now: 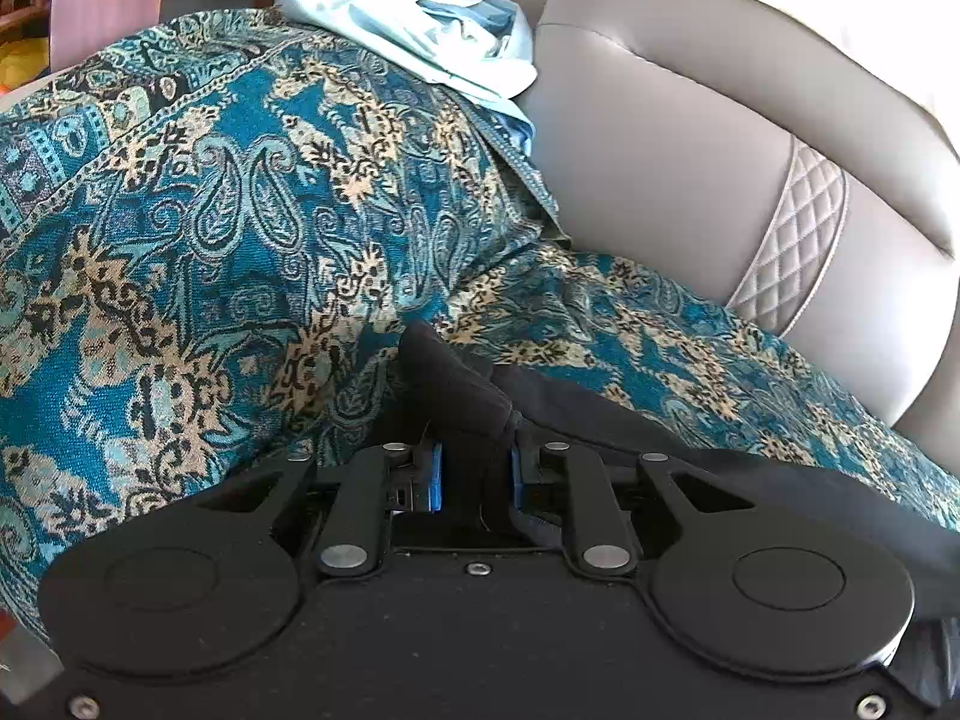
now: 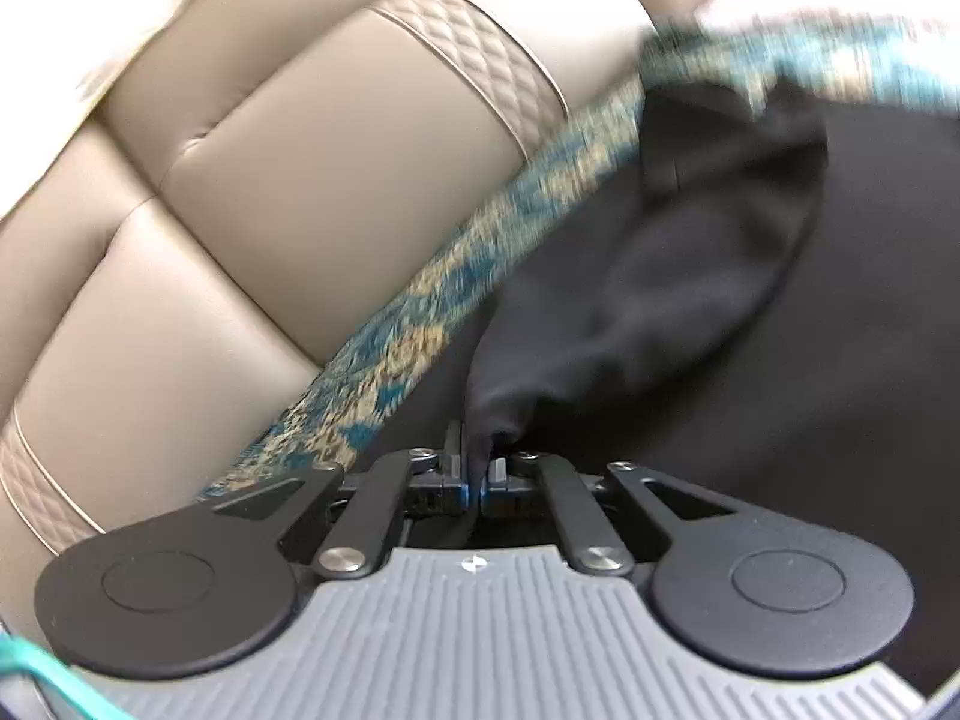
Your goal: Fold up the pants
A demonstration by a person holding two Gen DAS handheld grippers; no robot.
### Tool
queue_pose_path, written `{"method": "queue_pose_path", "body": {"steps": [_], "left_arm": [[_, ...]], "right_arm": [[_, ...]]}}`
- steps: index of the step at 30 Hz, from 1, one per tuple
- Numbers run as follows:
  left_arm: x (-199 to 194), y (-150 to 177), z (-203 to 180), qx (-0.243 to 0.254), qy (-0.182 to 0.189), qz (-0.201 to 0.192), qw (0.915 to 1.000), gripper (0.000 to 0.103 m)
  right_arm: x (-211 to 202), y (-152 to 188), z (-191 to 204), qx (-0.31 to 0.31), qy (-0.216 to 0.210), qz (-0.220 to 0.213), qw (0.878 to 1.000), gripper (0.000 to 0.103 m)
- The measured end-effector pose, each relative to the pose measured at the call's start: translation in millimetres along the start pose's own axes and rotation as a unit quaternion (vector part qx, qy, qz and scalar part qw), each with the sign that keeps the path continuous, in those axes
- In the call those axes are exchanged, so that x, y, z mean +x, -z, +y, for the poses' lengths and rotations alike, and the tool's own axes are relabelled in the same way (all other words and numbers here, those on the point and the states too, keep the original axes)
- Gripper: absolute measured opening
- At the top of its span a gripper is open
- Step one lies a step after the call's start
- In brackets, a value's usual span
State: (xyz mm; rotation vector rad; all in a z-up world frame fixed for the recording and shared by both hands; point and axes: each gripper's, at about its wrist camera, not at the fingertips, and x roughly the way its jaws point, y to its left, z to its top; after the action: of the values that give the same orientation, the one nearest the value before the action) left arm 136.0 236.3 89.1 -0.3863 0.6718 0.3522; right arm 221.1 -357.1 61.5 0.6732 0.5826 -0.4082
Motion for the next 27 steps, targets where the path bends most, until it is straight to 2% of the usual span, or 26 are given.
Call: {"method": "queue_pose_path", "body": {"steps": [3,6,12,15,21,25,26,27], "left_arm": [[-10.2,3.8,-1.9,0.003,-0.004,-0.010,0.9999,0.019],[-24.3,10.7,5.5,-0.004,-0.003,-0.013,0.9999,0.019],[-43.2,42.3,19.4,0.018,-0.015,0.002,0.9997,0.019],[-44.1,60.1,23.5,0.022,-0.027,0.015,0.9993,0.019],[-46.9,85.4,27.9,0.040,-0.052,0.017,0.9977,0.019],[-44.9,89.5,29.7,0.045,-0.057,0.025,0.9971,0.021],[-46.4,88.9,29.3,0.046,-0.055,0.024,0.9971,0.026],[-50.1,88.5,29.7,0.047,-0.051,0.022,0.9974,0.029]], "right_arm": [[-29.4,-0.1,9.0,-0.086,0.007,-0.037,0.996,0.008],[-64.5,5.1,-4.7,-0.136,0.002,-0.058,0.989,0.008],[-106.1,32.7,-40.5,-0.222,0.015,-0.056,0.973,0.009],[-111.7,43.9,-51.9,-0.243,0.021,-0.047,0.969,0.009],[-120.2,58.2,-63.4,-0.269,0.020,-0.038,0.962,0.012],[-113.9,65.9,-73.6,-0.275,0.022,-0.025,0.961,0.023],[-111.6,68.2,-76.9,-0.275,0.023,-0.022,0.961,0.030],[-112.2,71.2,-79.7,-0.278,0.019,-0.028,0.960,0.031]]}}
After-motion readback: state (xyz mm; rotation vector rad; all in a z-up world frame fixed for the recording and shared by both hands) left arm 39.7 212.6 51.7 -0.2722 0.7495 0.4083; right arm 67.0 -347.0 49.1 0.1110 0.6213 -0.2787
